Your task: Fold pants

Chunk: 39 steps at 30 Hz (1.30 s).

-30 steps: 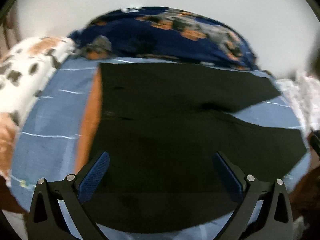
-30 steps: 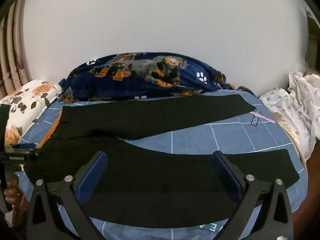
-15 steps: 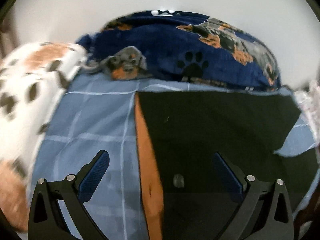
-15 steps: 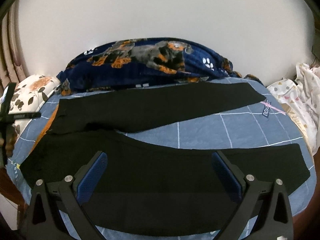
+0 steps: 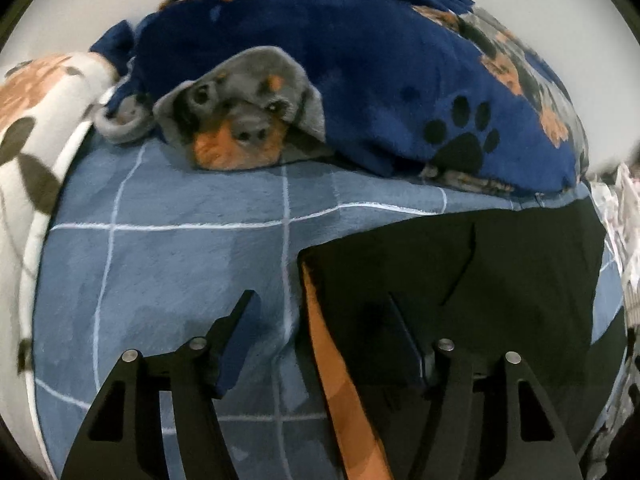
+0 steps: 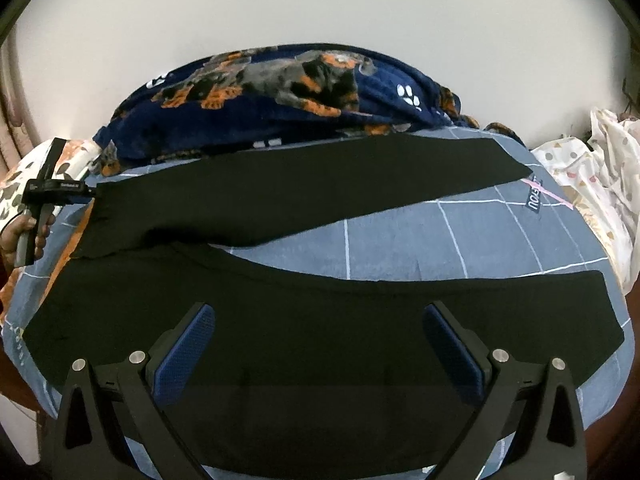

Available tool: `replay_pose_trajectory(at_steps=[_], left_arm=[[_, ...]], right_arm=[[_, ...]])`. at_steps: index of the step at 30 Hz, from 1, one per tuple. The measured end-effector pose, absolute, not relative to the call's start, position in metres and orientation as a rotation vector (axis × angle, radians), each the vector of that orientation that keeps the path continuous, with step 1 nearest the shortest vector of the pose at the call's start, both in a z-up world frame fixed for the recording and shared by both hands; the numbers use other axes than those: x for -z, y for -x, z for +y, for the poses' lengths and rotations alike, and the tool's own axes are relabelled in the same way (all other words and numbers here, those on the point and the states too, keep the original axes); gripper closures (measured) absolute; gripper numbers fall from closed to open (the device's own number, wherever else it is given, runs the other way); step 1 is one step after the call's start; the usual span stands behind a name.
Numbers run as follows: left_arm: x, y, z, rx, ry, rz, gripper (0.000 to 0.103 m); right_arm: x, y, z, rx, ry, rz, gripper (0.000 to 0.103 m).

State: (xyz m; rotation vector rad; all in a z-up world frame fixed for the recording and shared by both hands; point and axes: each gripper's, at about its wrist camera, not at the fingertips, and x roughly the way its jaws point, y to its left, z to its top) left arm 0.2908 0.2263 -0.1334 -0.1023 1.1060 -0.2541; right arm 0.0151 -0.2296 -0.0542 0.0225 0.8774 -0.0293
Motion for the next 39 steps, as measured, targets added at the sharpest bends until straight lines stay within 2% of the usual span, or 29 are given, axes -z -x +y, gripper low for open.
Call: replay_pose_trajectory(at_steps=[1, 2, 3, 4, 9, 15, 22, 24, 26, 28, 39], left_arm=[[0.135, -0.292, 0.225, 0.267, 0.098, 1.107, 0.039], [0.137, -0.296, 0.224, 0.273, 0.098, 1.111, 0.043], [0.139, -0.298, 0.224, 0.278, 0.111, 1.11, 0.062], [0.14, -0.3, 0.224, 0.29, 0.141, 1.109, 0.071], [0.134, -0.303, 0.221, 0.273, 0.152, 1.073, 0.092], [0.081, -0.258, 0.202, 0.266, 0.123, 0.89, 0.094], [0.028, -0.146, 0.16, 0.41, 0.071, 0.701, 0.094], [0.023, -0.117, 0.153, 0.437, 0.079, 0.684, 0.094], [0.023, -0.095, 0.153, 0.445, 0.109, 0.678, 0.094], [0.024, -0.077, 0.155, 0.442, 0.161, 0.68, 0.094], [0.041, -0.031, 0.148, 0.414, 0.282, 0.75, 0.093]], right_arm=[[0.056, -0.016, -0.229, 0.027, -0.02, 0.88, 0.0], [0.057, -0.016, -0.228, 0.025, -0.017, 0.883, 0.0], [0.059, -0.017, -0.226, 0.022, -0.013, 0.888, 0.0], [0.06, -0.018, -0.224, 0.019, -0.01, 0.89, 0.0], [0.062, -0.021, -0.218, 0.001, -0.007, 0.893, 0.0], [0.05, -0.036, -0.226, -0.083, -0.142, 0.881, 0.0], [0.032, -0.094, -0.262, -0.265, -0.58, 0.842, 0.001], [0.033, -0.121, -0.269, -0.291, -0.68, 0.851, 0.01], [0.036, -0.148, -0.271, -0.314, -0.737, 0.862, 0.027], [0.04, -0.175, -0.269, -0.317, -0.729, 0.896, 0.032], [0.093, -0.27, -0.286, -0.223, -0.93, 1.041, 0.034]])
